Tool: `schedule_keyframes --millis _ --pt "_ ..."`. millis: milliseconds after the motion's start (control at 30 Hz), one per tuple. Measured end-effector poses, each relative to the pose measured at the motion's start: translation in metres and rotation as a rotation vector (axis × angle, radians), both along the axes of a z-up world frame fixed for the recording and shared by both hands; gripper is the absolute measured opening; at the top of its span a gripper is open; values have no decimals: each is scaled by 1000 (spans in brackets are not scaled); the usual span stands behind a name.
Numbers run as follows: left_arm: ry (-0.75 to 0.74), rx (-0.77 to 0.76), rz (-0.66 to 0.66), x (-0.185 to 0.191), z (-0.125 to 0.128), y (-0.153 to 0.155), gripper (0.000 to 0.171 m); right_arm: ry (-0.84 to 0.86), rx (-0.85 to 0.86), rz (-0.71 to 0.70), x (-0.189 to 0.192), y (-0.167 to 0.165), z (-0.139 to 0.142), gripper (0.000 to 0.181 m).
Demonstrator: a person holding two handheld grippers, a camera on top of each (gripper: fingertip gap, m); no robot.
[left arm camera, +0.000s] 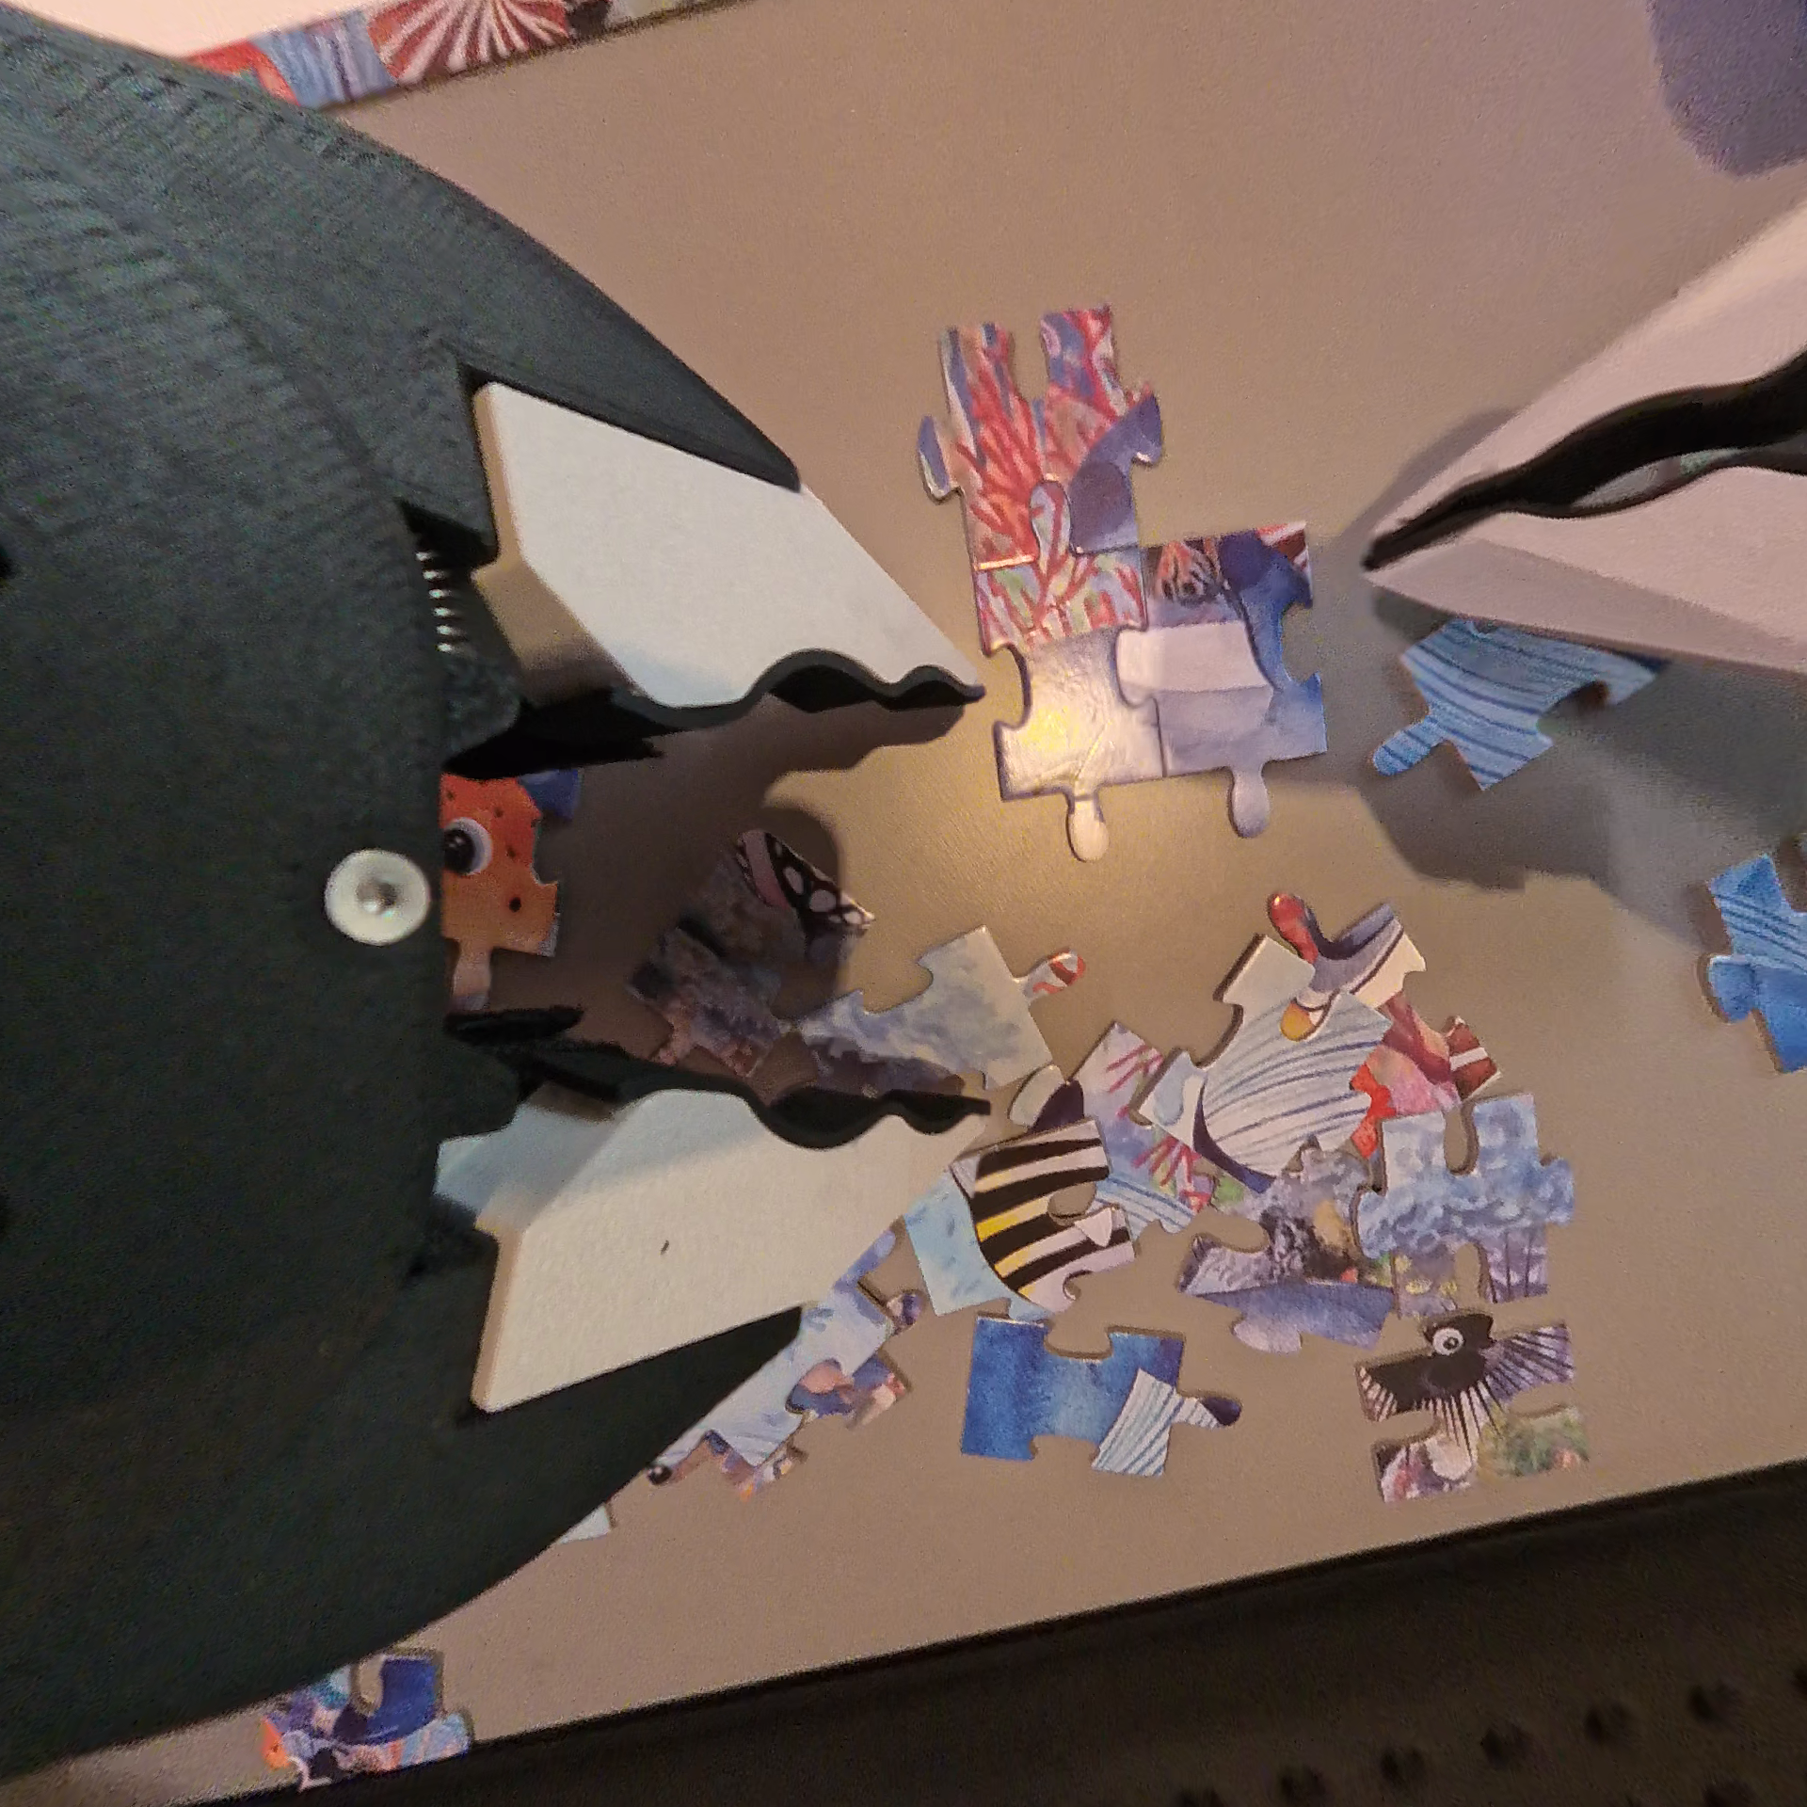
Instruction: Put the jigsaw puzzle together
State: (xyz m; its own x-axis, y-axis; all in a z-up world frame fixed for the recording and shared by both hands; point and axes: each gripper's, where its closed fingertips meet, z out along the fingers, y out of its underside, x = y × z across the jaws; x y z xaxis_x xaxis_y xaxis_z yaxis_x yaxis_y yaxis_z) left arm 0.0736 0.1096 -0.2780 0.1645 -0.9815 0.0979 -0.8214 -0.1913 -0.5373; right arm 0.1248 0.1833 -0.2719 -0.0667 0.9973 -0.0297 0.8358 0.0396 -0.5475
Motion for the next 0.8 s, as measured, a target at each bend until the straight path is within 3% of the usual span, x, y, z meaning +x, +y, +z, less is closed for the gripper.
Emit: schedule_keyframes --millis 133,233,367,500,600,633,700,800 --pt "7 40 24 -8 11 8 76 -64 32 -63 25 8 3 43" --pt "26 74 35 -15 16 13 76 -107 0 -29 39 -5 -1 54" --pt "47 98 37 -19 21 15 76 -154 -19 17 46 -14 -13 50" --pt "53 105 36 -18 21 14 76 -154 23 22 45 -10 -15 33" --pt "60 98 30 -18 18 13 76 -141 6 49 43 -14 -15 2" --pt "63 96 28 -18 17 12 76 -134 -7 65 42 -18 -15 0" --pt "62 90 23 -17 16 11 75 -119 -32 89 40 -24 -14 6" --pt "72 89 16 -17 13 10 75 -118 -12 64 44 -19 -11 33"
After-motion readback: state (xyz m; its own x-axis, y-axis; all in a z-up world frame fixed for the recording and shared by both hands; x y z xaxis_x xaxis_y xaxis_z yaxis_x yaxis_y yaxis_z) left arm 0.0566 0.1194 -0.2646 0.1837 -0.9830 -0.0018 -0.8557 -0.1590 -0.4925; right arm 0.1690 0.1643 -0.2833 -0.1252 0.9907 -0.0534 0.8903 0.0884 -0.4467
